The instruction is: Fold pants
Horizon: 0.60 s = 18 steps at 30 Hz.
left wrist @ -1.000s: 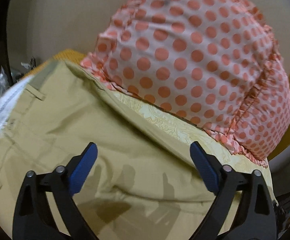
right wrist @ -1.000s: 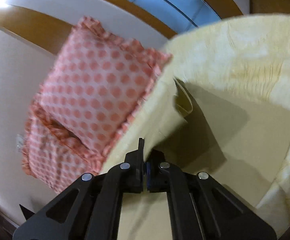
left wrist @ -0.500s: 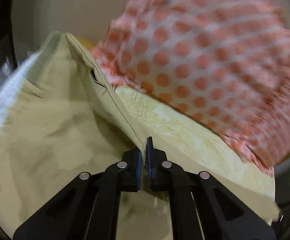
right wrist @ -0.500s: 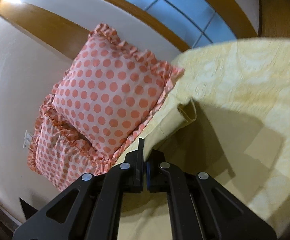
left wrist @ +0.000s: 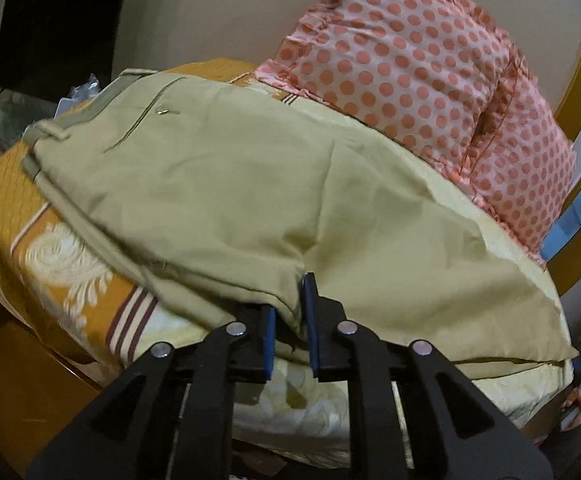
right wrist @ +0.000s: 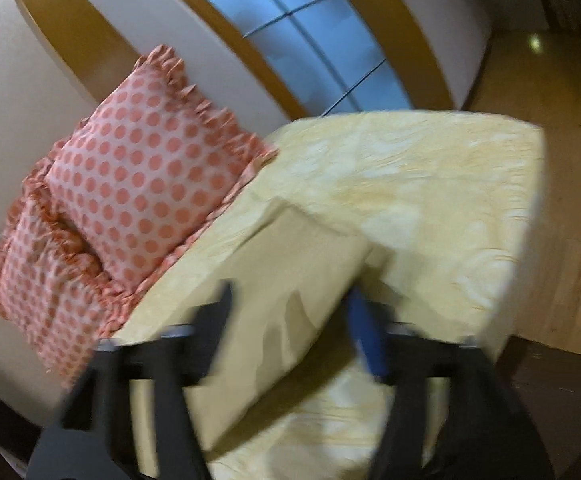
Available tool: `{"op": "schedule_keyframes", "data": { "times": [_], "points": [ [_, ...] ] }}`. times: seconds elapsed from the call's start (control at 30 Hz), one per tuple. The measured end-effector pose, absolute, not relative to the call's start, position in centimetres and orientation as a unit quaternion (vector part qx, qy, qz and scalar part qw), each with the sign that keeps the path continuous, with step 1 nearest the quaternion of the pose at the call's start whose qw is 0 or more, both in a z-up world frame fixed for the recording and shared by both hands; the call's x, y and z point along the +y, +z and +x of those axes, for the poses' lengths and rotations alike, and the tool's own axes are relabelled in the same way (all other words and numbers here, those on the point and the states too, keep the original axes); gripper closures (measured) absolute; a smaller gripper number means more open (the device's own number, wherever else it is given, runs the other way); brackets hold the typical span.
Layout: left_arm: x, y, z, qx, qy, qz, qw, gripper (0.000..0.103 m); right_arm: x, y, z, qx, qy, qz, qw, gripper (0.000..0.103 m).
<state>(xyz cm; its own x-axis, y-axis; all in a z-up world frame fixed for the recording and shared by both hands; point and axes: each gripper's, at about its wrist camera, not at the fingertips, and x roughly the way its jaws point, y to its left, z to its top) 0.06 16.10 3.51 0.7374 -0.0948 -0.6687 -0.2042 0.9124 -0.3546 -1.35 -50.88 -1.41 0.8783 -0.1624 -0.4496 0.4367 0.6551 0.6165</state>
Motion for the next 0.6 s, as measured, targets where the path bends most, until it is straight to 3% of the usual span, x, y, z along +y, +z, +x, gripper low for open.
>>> {"op": "schedule_keyframes", "data": {
  "times": [0.2,0.3,0.37,0.43,0.6],
  "points": [
    [16.6,4.1,-2.2,0.330,0.040,-0.214,0.919,0.064,-51.2,-3.6,-1.8,0.182,-0.190,0.387,0.884,0.037],
    [17.7,4.6,-3.5,0.308,0.067,-0.216,0.924,0.052,-49.9,-4.0,-0.8,0.183,-0.161,0.369,0.897,0.046],
    [18.6,4.9,-4.2,0.292,0.085,-0.219,0.927,0.047,-48.3,-3.8,-0.4,0.182,-0.168,0.327,0.912,0.046],
    [19.6,4.9,-4.4,0.288,0.097,-0.227,0.925,0.046,-47.2,-3.8,0.0,0.178,-0.148,0.301,0.925,0.062],
    [20.8,4.0,-4.0,0.301,0.105,-0.233,0.919,0.045,-45.5,-4.0,1.0,0.193,-0.171,0.248,0.934,0.065]
  ]
}}
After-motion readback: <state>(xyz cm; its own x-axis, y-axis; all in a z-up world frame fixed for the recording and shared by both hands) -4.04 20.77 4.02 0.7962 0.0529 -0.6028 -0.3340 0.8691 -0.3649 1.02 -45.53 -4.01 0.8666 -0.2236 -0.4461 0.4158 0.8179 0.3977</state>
